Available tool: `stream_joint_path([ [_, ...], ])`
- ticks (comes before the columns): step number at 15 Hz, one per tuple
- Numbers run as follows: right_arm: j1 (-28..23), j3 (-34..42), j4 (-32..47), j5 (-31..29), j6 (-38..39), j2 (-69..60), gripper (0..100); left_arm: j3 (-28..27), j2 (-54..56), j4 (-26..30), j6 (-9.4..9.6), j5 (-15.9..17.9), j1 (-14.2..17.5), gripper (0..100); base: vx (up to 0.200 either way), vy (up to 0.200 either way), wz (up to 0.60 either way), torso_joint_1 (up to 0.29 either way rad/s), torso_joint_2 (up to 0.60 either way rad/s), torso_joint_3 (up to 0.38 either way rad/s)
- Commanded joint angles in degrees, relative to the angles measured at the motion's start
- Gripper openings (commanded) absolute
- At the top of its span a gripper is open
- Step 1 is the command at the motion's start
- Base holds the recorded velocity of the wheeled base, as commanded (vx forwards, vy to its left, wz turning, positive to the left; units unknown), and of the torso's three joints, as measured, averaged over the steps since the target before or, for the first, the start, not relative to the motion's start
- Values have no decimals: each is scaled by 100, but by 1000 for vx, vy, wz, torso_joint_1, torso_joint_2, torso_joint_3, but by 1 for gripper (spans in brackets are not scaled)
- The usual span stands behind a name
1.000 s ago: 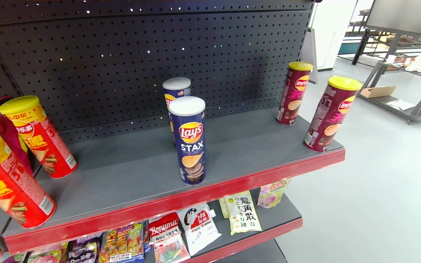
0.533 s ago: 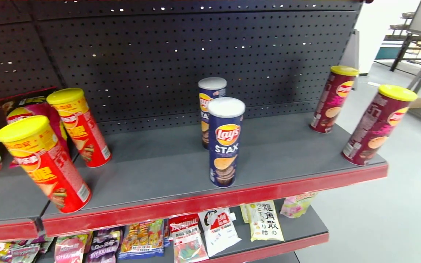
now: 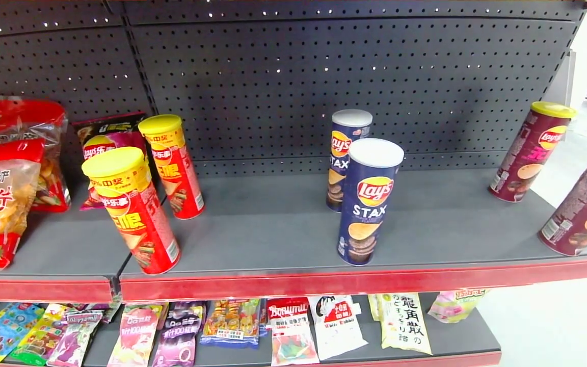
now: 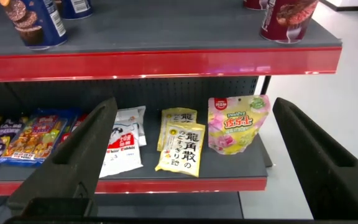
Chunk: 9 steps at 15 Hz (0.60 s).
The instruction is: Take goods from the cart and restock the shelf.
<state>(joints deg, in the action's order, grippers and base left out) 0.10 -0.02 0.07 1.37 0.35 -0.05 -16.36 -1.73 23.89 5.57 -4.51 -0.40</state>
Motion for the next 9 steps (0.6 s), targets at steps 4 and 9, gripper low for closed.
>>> stream_joint_path([
  [4, -1, 2, 1, 4, 0, 5, 100, 1372, 94, -2126, -249, 688, 23, 100, 0, 0, 0, 0, 0, 0],
  [9, -1, -6, 1, 4, 0, 5, 100, 1610, 138, -2275, -513, 451, 40, 100, 0, 0, 0, 0, 0, 0],
])
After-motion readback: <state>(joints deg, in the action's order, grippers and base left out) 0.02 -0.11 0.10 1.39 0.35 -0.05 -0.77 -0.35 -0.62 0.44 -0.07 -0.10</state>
